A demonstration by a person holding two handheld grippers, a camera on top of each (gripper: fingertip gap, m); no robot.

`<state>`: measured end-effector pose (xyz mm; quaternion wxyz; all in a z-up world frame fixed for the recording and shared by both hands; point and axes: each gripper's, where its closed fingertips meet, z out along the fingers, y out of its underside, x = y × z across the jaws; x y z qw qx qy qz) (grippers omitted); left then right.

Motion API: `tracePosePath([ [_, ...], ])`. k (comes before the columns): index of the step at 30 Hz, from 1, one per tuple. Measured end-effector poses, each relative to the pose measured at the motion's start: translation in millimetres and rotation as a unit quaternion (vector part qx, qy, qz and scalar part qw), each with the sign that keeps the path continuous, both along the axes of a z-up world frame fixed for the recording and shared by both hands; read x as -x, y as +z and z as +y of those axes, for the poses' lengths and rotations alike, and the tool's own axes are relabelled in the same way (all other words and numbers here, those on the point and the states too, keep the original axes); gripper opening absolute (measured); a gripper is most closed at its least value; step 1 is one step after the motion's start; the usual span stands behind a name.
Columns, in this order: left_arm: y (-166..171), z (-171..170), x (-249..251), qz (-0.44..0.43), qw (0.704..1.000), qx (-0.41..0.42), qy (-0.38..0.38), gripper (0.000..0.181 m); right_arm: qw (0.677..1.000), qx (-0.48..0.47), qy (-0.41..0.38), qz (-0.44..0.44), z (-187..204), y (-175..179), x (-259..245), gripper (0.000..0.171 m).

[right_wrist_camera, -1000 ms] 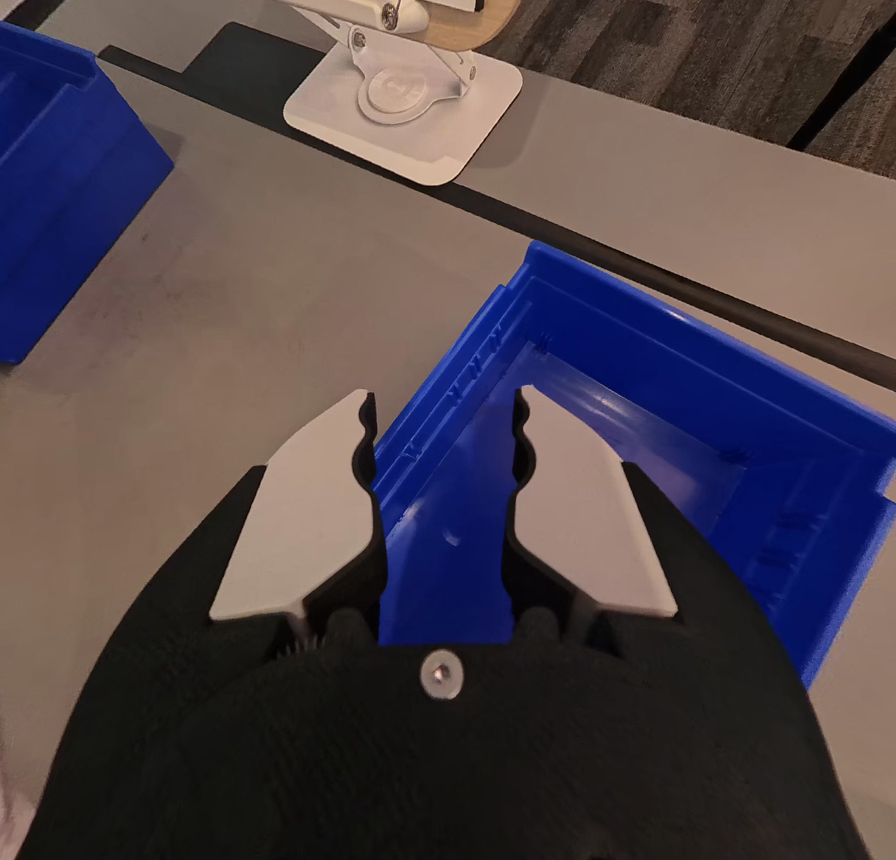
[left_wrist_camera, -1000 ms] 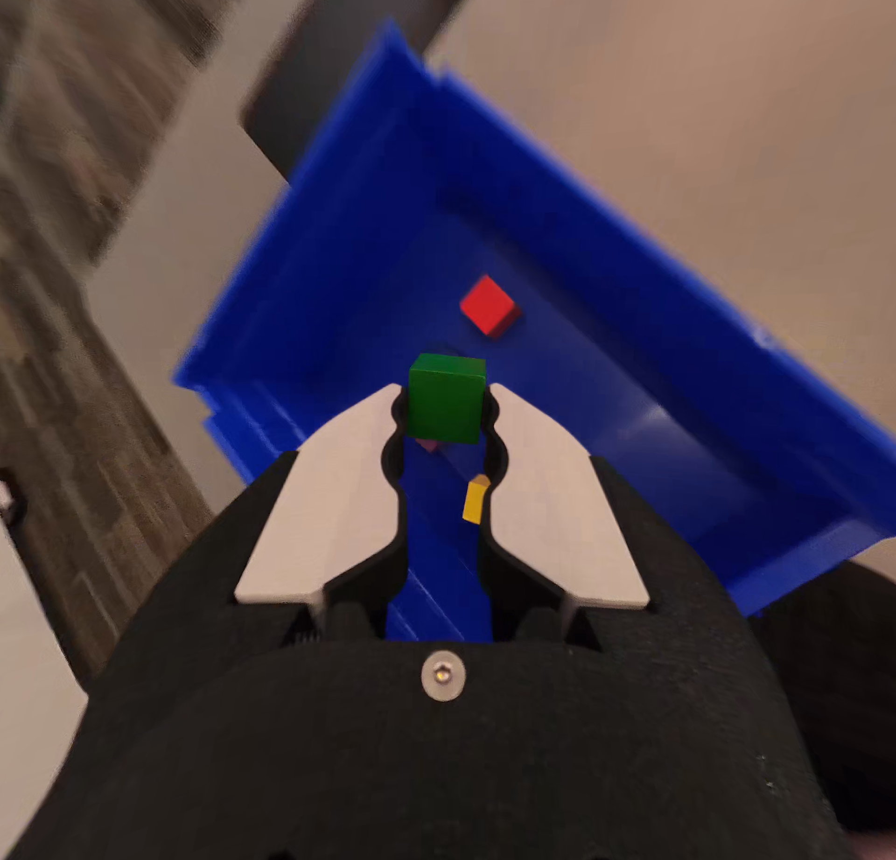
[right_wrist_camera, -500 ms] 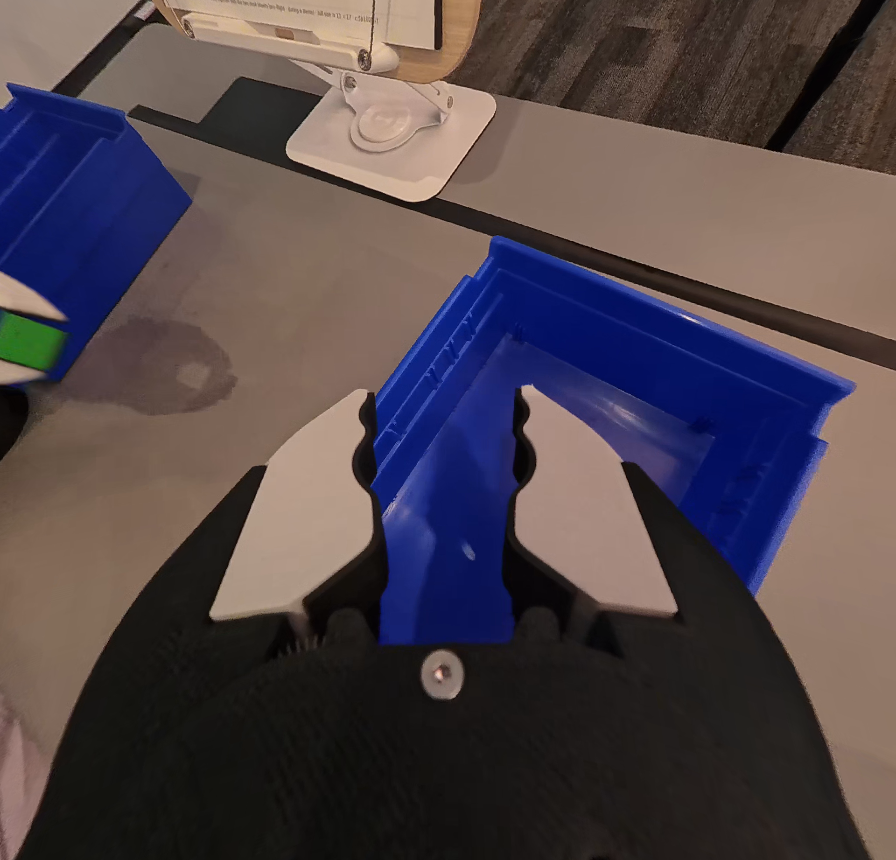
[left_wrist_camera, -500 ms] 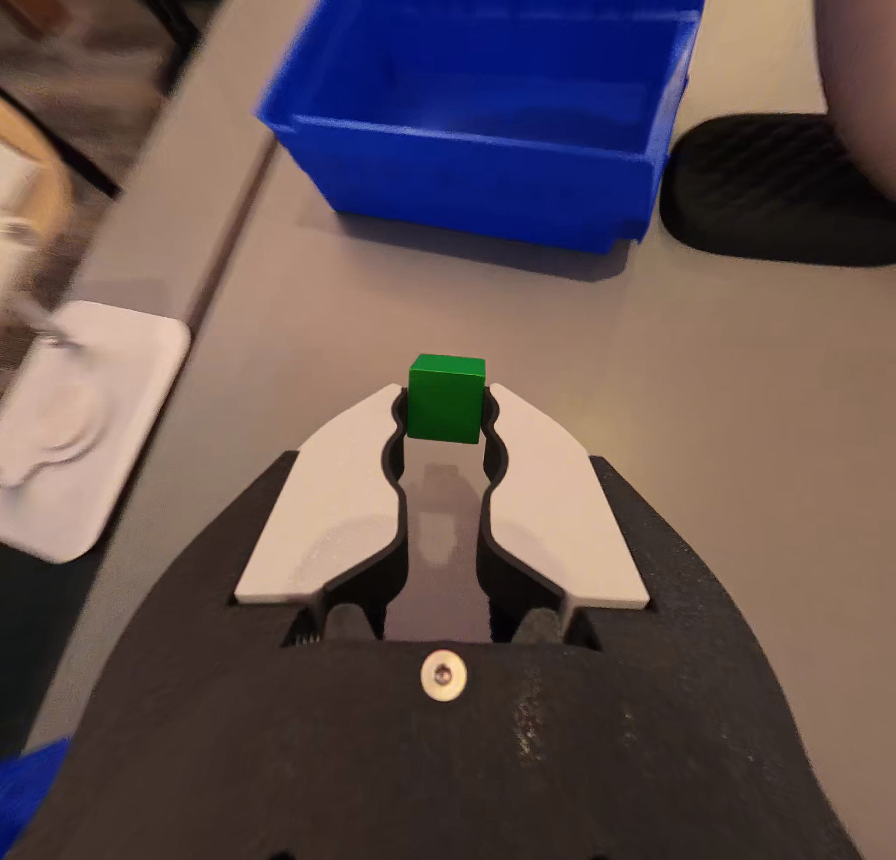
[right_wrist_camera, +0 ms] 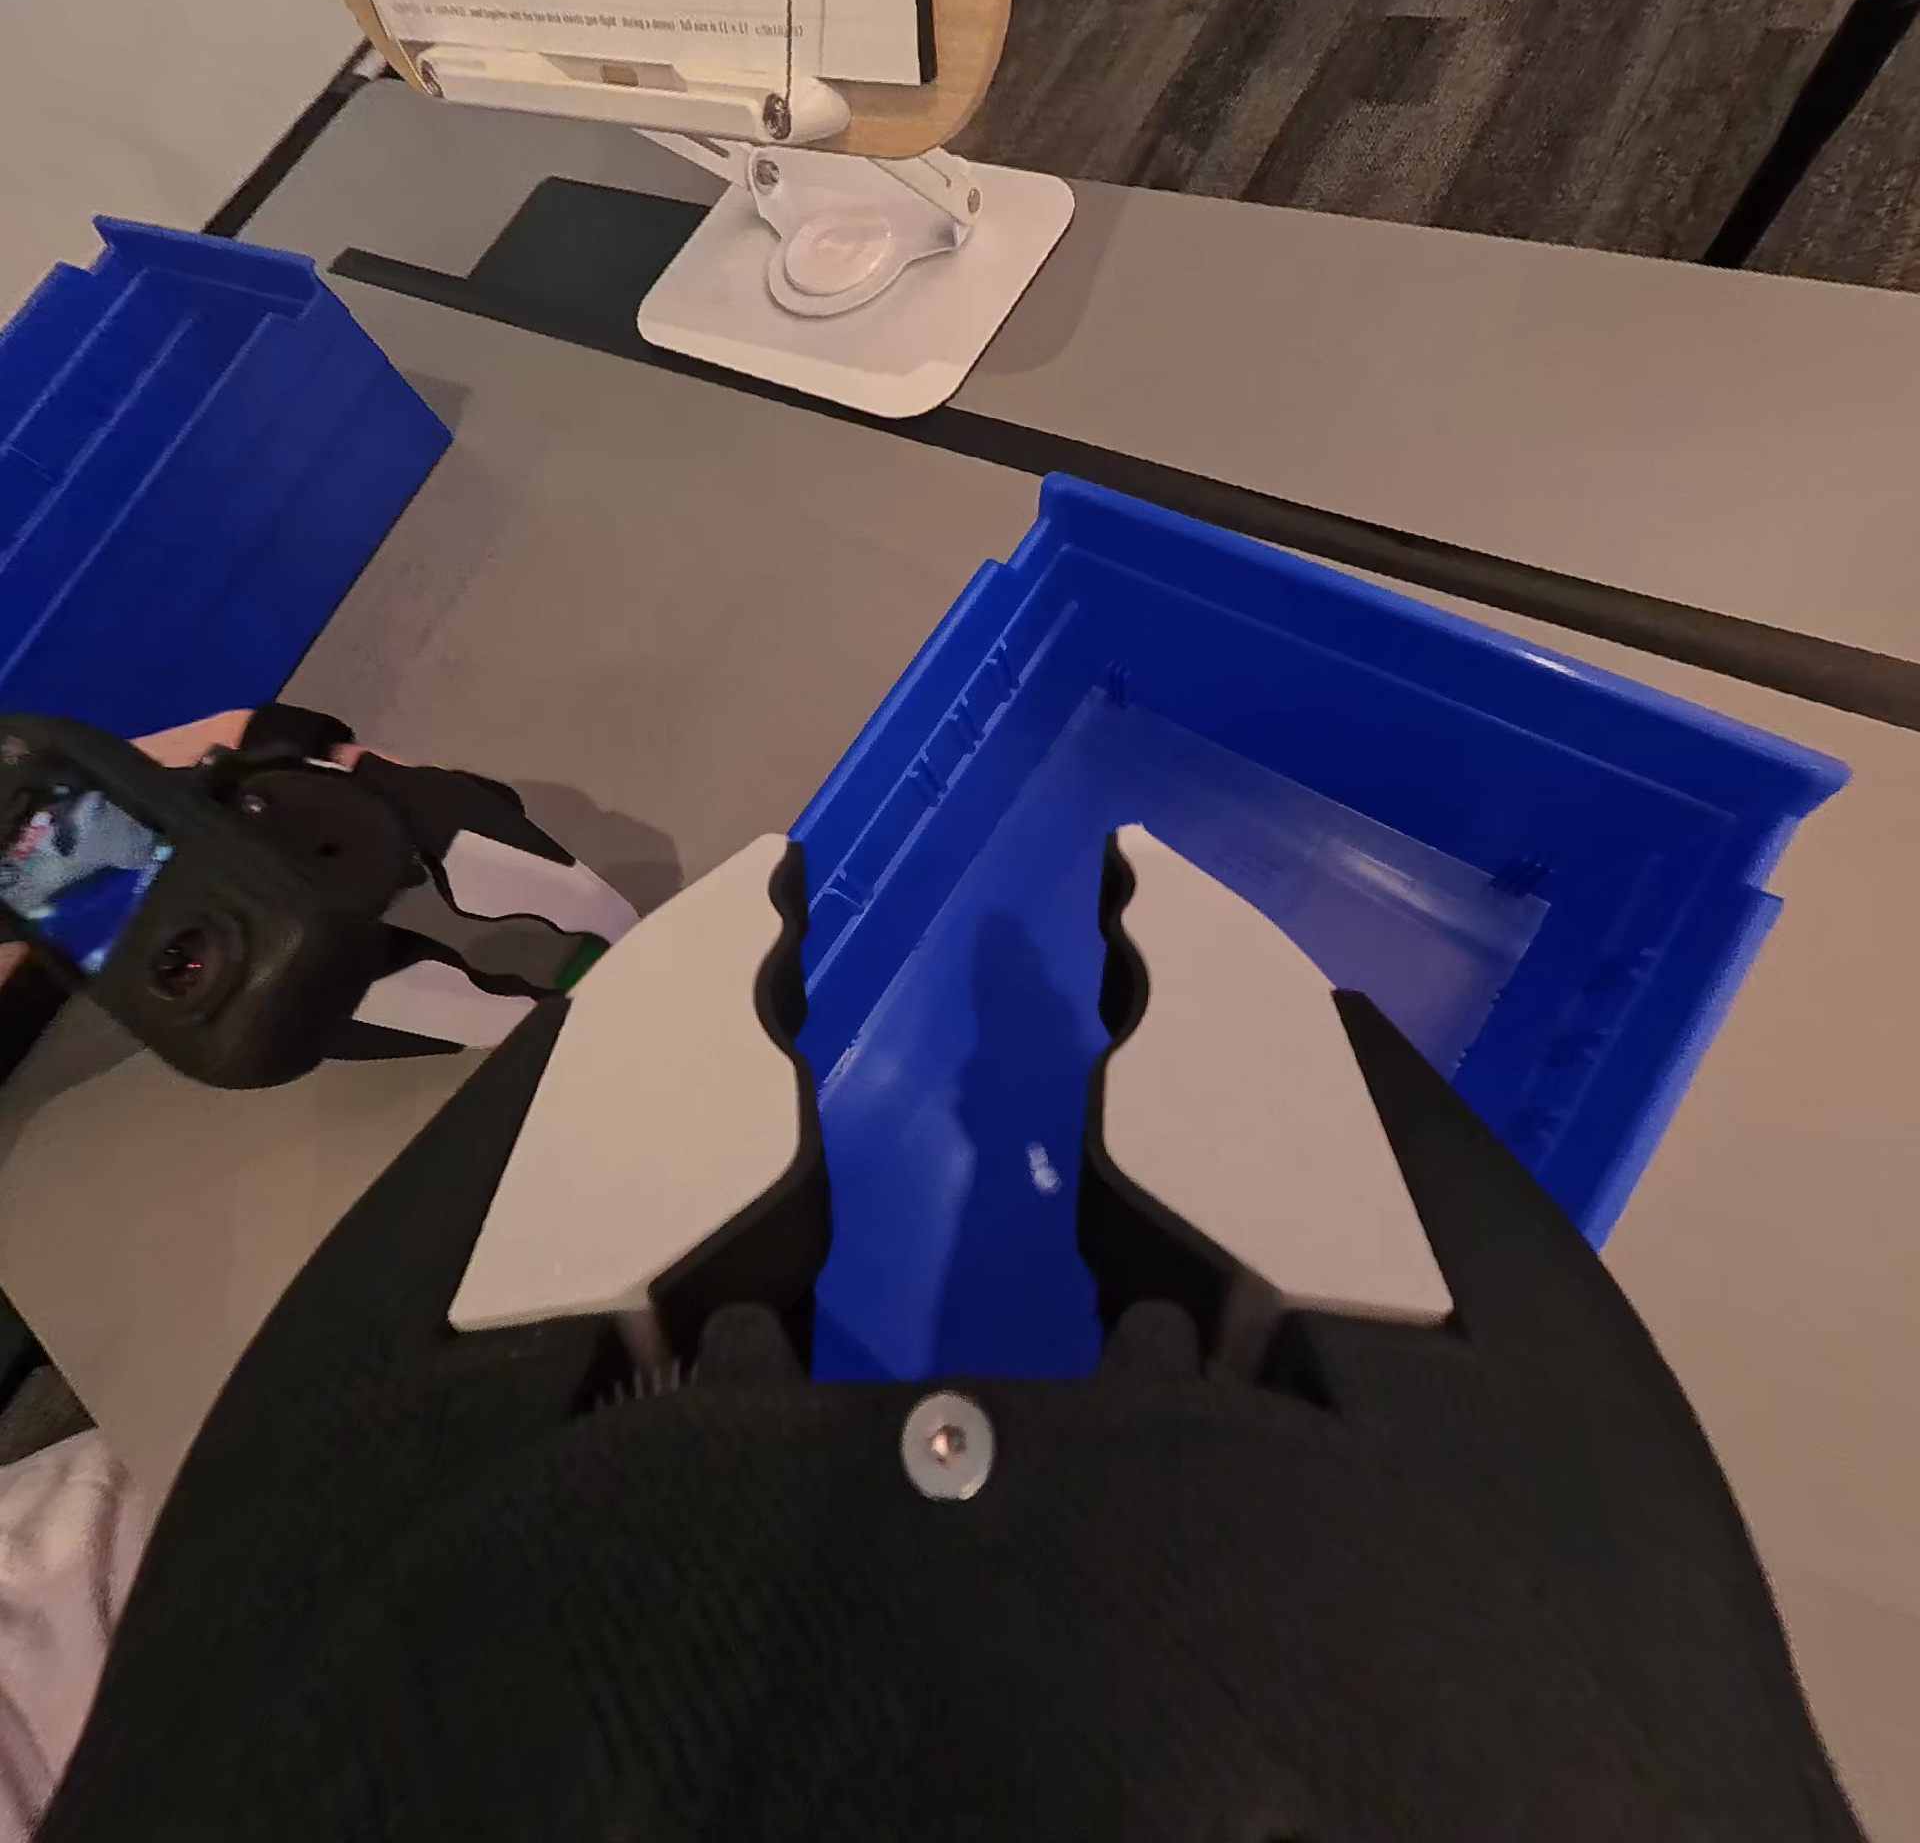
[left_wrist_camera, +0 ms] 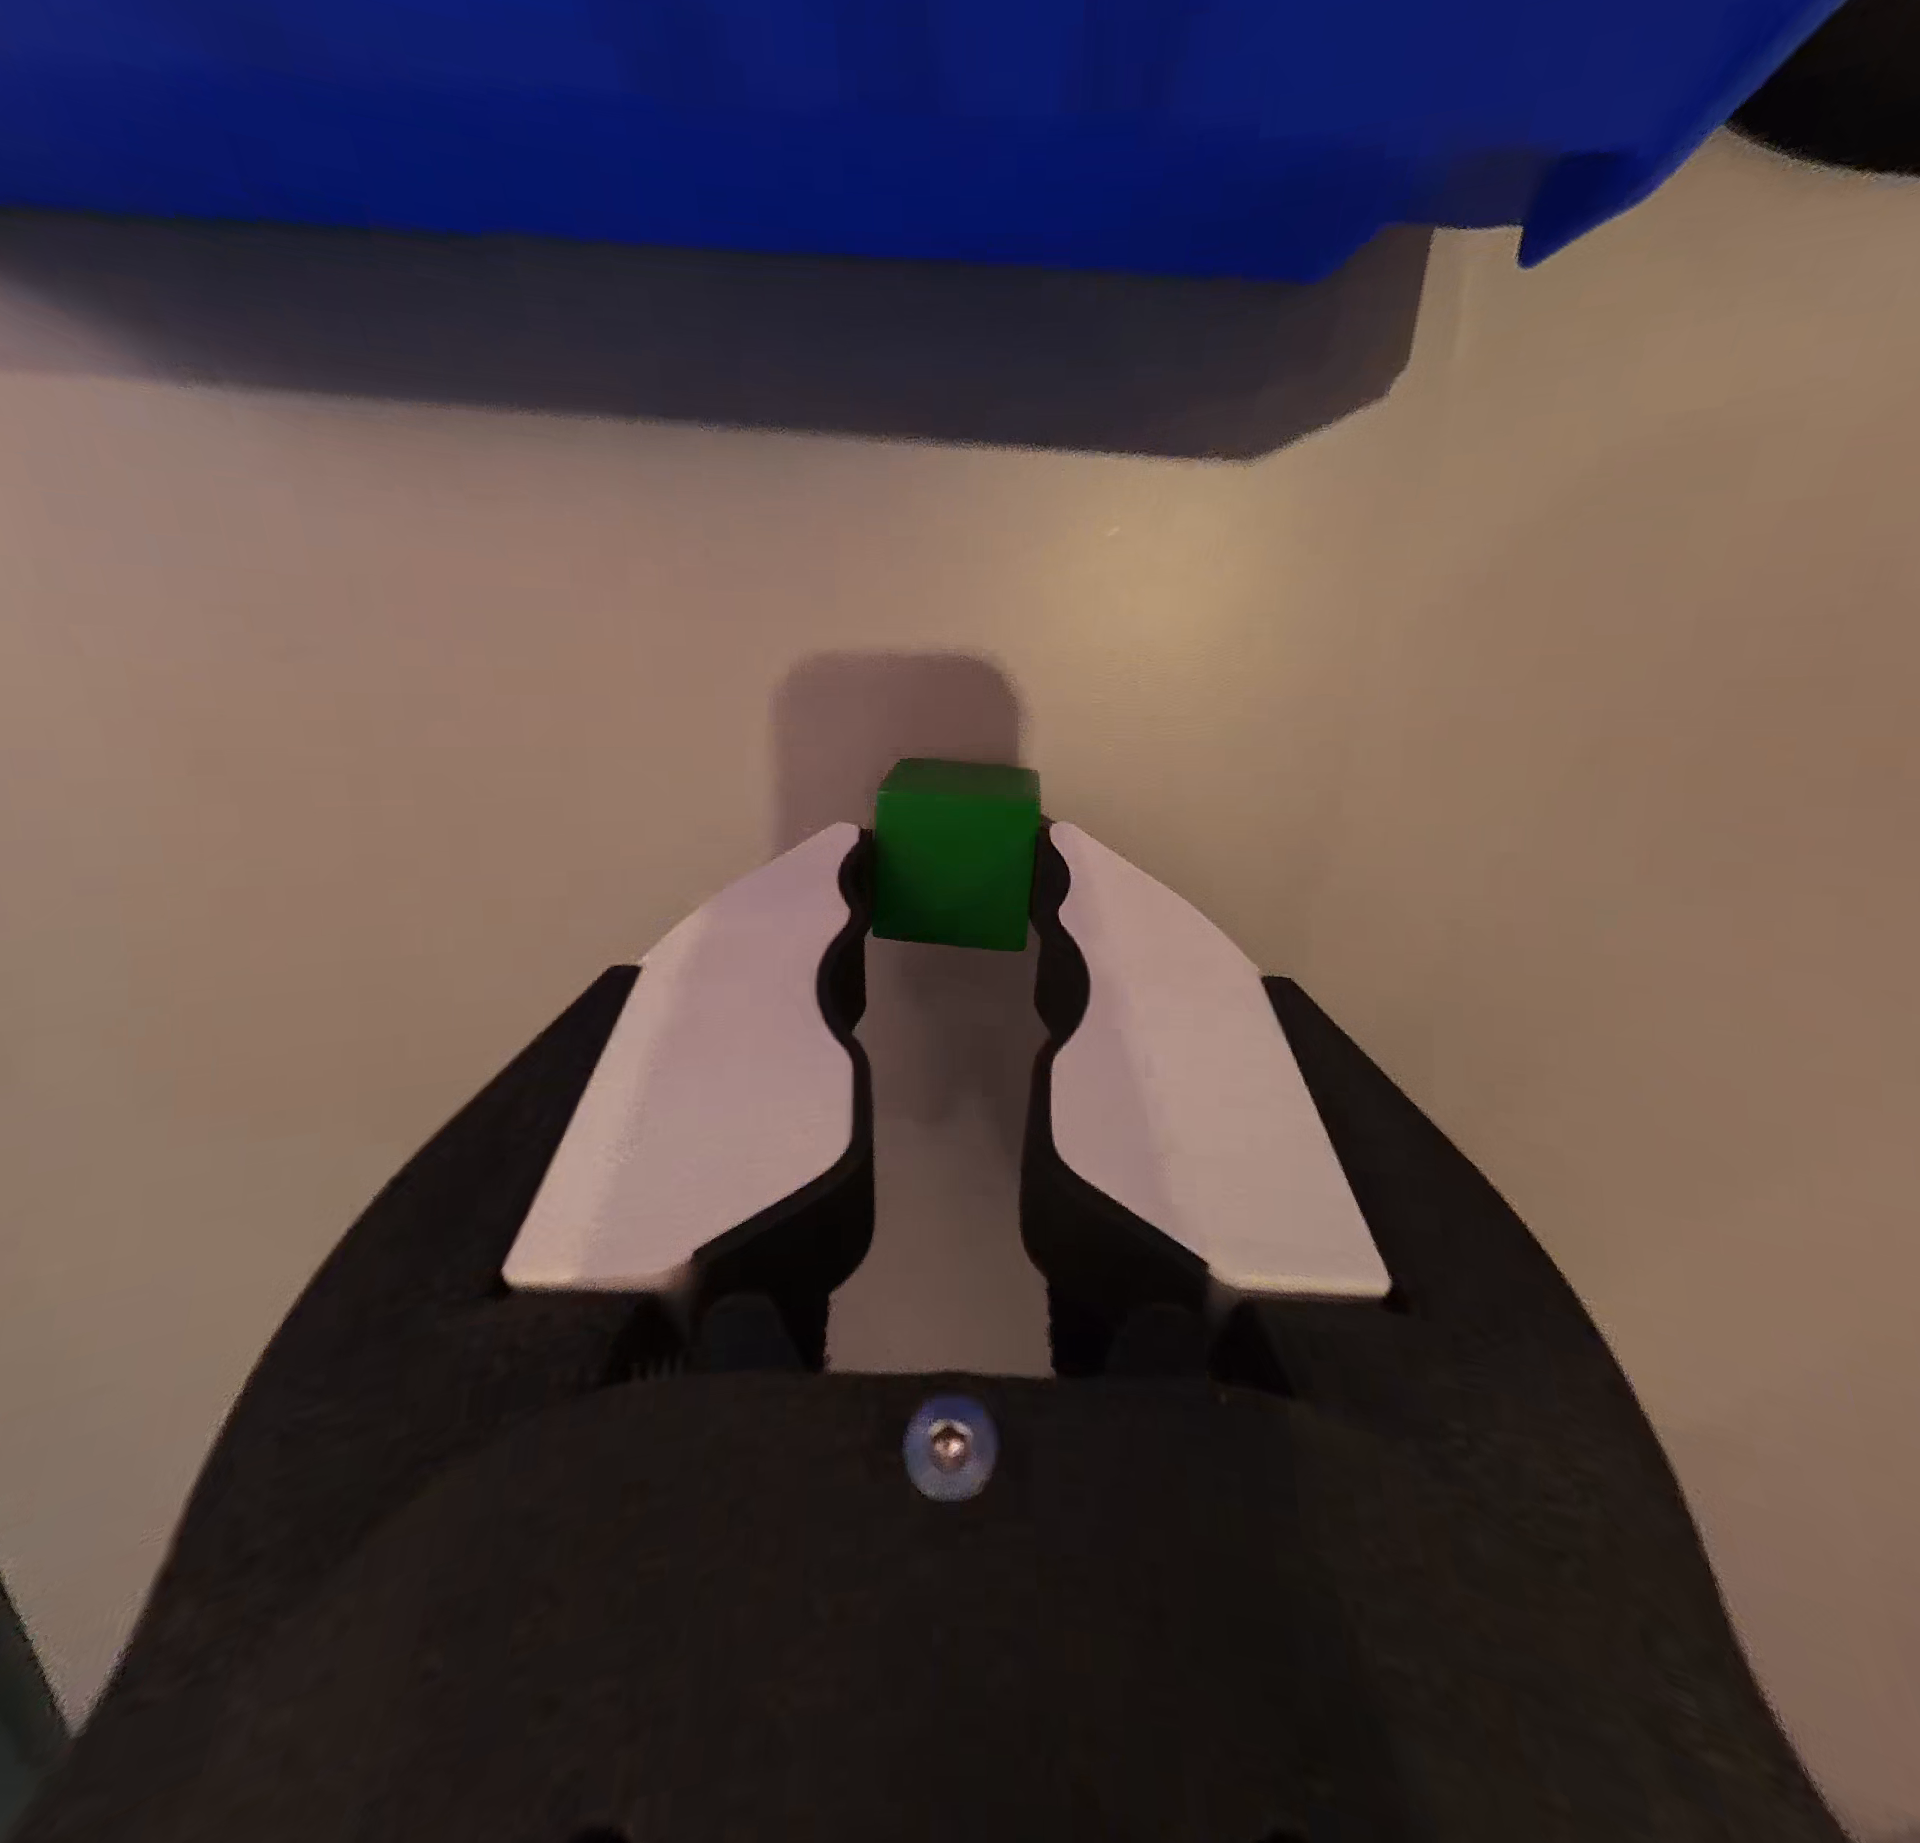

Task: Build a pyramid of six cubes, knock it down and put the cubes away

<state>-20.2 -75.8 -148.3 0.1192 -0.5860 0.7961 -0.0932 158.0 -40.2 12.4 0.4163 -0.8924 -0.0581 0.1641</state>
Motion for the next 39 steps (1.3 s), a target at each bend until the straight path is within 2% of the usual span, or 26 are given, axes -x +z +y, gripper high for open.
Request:
tracePosePath([
  [11, -10, 2, 4, 0.033, 0.999, 0.009, 0.022, 0.029, 1.000, -0.002, 0.004, 0.019, -1, 2, -5, 0.056],
  [13, -9, 0, 3, 0.031, 0.999, 0.018, 0.029, 0.037, 1.000, 0.001, 0.004, 0.020, -1, 0, -6, 0.056],
  [15, -2, -1, 1, 0.017, 0.999, 0.022, 0.029, 0.038, 1.000, 0.000, -0.002, 0.022, 1, 1, -9, 0.057],
  [18, 31, 3, -1, -0.038, 0.999, 0.012, 0.033, 0.041, 1.000, -0.004, -0.005, 0.027, 0, 2, -11, 0.057],
  [21, 93, 14, 14, -0.131, 0.990, -0.010, 0.053, 0.041, 0.999, -0.006, -0.008, 0.033, -3, 3, -15, 0.057],
  [24, 156, 48, 76, -0.201, 0.970, -0.076, 0.116, 0.043, 0.999, -0.011, -0.010, 0.046, -6, 4, -17, 0.058],
  [27, 181, 81, 171, -0.206, 0.954, -0.119, 0.180, 0.038, 0.998, -0.012, -0.007, 0.057, -7, 3, -16, 0.058],
  [30, 174, 117, 261, -0.165, 0.943, -0.146, 0.249, 0.039, 0.998, -0.009, -0.002, 0.065, -6, 2, -11, 0.058],
  [32, 154, 129, 301, -0.140, 0.943, -0.124, 0.274, 0.039, 0.998, -0.006, 0.003, 0.059, -3, 1, -7, 0.058],
  [36, 89, 144, 356, -0.047, 0.956, -0.094, 0.274, 0.039, 0.999, -0.001, 0.014, 0.043, -1, 1, 1, 0.058],
  [39, 55, 153, 375, 0.012, 0.963, -0.110, 0.247, 0.037, 0.999, 0.000, 0.019, 0.045, -1, 0, 5, 0.058],
])
